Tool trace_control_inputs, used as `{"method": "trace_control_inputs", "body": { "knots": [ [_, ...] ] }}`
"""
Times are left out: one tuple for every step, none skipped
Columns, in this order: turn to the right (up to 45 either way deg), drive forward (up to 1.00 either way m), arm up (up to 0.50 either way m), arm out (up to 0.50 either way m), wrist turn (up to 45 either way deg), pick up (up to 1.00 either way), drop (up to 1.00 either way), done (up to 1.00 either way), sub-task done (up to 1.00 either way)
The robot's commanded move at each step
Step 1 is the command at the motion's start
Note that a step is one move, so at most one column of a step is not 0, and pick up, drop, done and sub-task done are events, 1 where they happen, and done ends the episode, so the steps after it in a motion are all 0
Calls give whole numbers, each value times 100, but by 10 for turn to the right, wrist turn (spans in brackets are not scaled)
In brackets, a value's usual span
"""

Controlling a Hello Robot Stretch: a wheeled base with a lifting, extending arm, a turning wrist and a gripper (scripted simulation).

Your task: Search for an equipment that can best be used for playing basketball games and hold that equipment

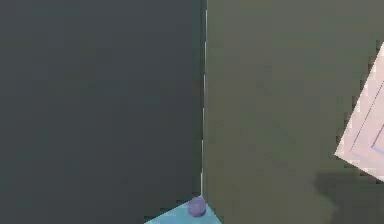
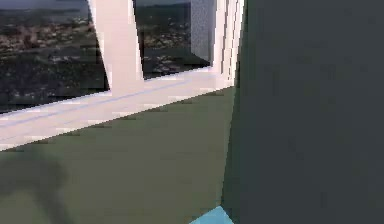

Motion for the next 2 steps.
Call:
{"method": "trace_control_inputs", "body": {
  "knots": [
    [-450, 0, 0, 0, 0, 0, 0, 0, 0],
    [-450, 0, 0, 0, 0, 0, 0, 0, 0]
  ]
}}
